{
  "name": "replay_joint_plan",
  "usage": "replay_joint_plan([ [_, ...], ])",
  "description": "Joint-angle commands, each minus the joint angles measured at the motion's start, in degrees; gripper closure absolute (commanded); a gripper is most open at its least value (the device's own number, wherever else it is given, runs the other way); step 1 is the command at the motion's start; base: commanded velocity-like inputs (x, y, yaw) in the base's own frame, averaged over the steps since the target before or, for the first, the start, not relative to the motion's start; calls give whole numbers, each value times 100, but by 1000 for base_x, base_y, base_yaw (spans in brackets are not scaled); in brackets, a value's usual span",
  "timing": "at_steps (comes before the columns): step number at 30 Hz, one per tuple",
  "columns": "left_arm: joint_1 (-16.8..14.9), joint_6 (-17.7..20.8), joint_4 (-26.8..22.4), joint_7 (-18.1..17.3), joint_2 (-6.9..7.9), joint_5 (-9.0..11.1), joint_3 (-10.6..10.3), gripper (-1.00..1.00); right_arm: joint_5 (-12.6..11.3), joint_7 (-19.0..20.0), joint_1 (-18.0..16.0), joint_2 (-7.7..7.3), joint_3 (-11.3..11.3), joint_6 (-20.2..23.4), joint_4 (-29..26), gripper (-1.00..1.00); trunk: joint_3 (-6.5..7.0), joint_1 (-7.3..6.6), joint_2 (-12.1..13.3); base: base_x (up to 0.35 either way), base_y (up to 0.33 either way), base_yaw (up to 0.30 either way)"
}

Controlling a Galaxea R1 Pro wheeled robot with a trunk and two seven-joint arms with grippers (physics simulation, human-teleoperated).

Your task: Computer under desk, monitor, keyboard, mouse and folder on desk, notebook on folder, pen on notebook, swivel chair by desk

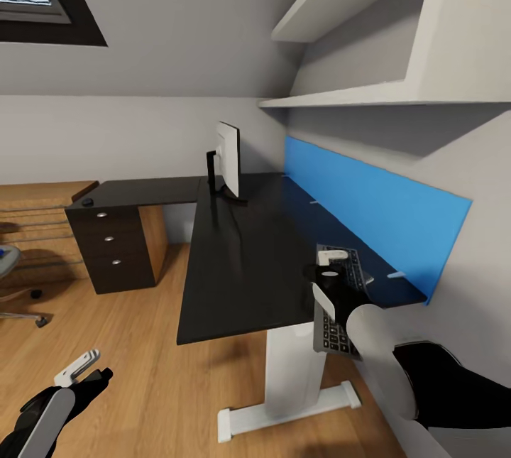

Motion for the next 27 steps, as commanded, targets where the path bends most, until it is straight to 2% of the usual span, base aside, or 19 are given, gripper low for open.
replay_joint_plan([
  [1, -3, 11, -7, 46, 1, 58, 0, -100, 3, -33, -2, -1, 45, 52, -9, -100, 12, -23, 39, 0, 0, 0],
  [17, -3, 5, 1, 55, -7, 49, -13, -100, 5, -33, -2, -38, -7, 41, -18, -100, 299, -375, 680, 0, 0, 0],
  [19, -3, 8, 1, 55, -7, 48, -15, -100, 5, -38, -2, -66, -118, 41, -19, -100, 335, -418, 760, 0, 0, 0],
  [26, -3, 11, 4, 55, -8, 44, -20, -100, 3, -38, -2, -235, -722, 75, -30, -100, 461, -572, 1041, 0, 0, 0],
  [27, -3, 11, 4, 55, -8, 40, -31, -100, 4, -36, -2, -284, -987, 99, -37, -100, 479, -594, 1081, 0, 0, 0],
])
